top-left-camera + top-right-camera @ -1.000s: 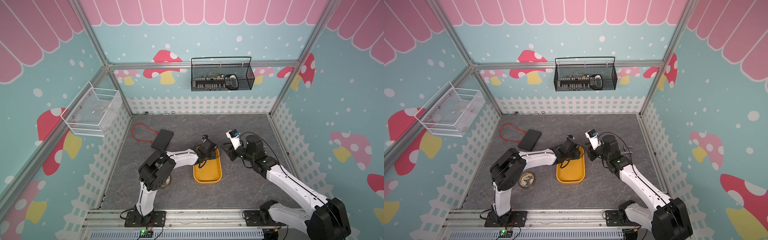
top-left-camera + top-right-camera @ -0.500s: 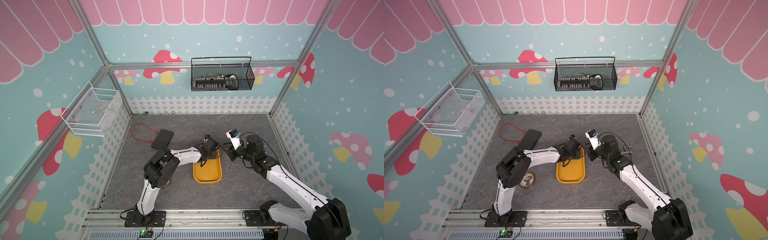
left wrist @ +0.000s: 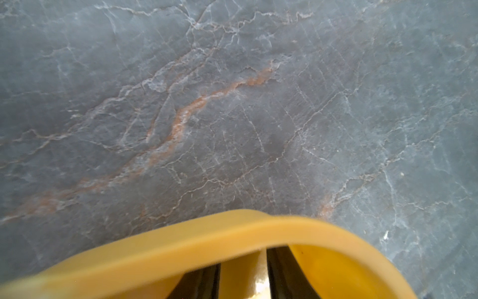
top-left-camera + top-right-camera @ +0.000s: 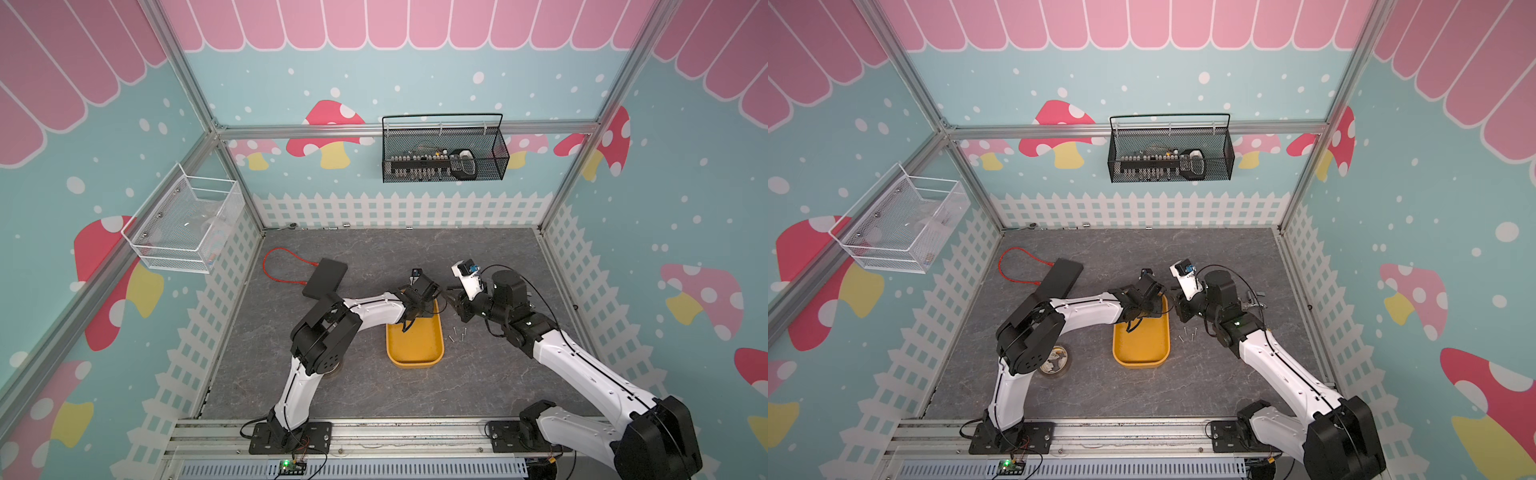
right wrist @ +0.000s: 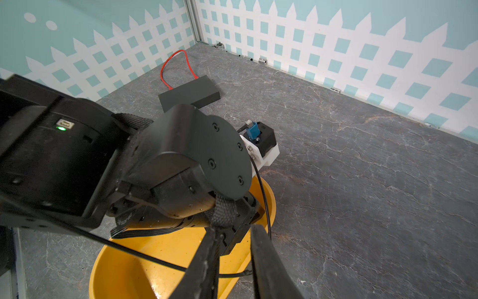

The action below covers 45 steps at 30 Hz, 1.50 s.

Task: Take out the screws from the storage box
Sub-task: Pick up the screw from the storage box.

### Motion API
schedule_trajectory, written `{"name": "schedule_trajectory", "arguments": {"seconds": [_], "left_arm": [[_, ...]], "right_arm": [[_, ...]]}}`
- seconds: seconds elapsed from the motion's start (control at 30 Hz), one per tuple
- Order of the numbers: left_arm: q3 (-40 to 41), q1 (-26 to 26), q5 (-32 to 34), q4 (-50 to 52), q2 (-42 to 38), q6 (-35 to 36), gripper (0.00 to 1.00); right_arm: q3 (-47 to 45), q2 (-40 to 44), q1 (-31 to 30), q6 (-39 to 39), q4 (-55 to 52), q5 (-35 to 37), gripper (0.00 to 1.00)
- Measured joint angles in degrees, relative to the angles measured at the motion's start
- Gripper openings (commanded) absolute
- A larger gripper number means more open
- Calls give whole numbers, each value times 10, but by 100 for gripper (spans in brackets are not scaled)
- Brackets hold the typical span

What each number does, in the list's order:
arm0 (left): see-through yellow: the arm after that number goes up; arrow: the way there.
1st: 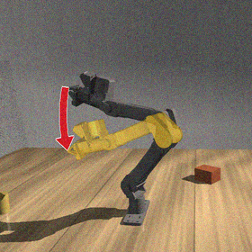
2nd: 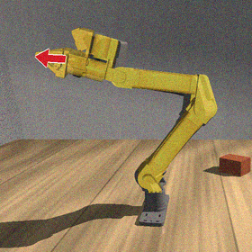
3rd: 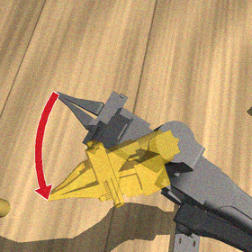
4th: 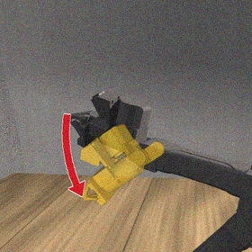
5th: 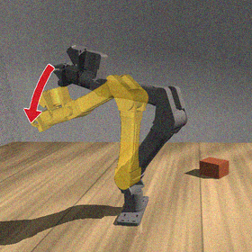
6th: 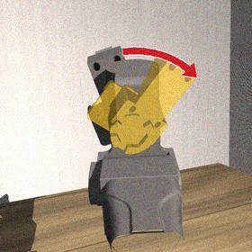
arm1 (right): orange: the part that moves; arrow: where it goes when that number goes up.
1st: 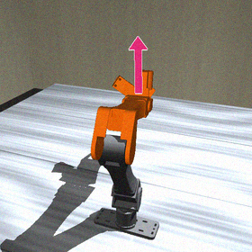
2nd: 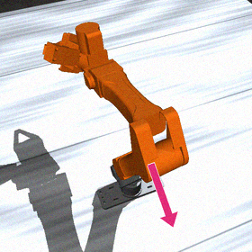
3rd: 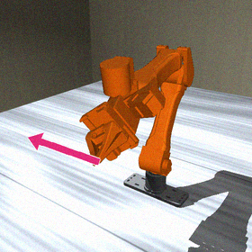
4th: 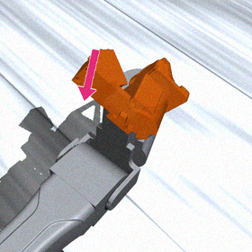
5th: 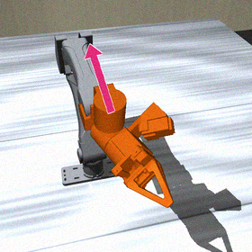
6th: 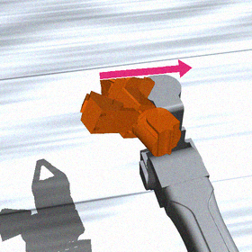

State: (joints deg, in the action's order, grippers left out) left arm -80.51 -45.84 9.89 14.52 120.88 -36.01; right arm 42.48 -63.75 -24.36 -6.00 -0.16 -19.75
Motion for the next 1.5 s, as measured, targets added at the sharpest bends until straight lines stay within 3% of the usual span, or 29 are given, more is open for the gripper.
{"name": "schedule_trajectory", "arguments": {"seconds": [0.6,1.5], "left_arm": [[-11,0,0,9,6,5,26],[-2,1,-5,28,-31,3,24]], "right_arm": [[0,3,0,12,-11,7,27],[-13,6,0,12,-9,6,27]]}}
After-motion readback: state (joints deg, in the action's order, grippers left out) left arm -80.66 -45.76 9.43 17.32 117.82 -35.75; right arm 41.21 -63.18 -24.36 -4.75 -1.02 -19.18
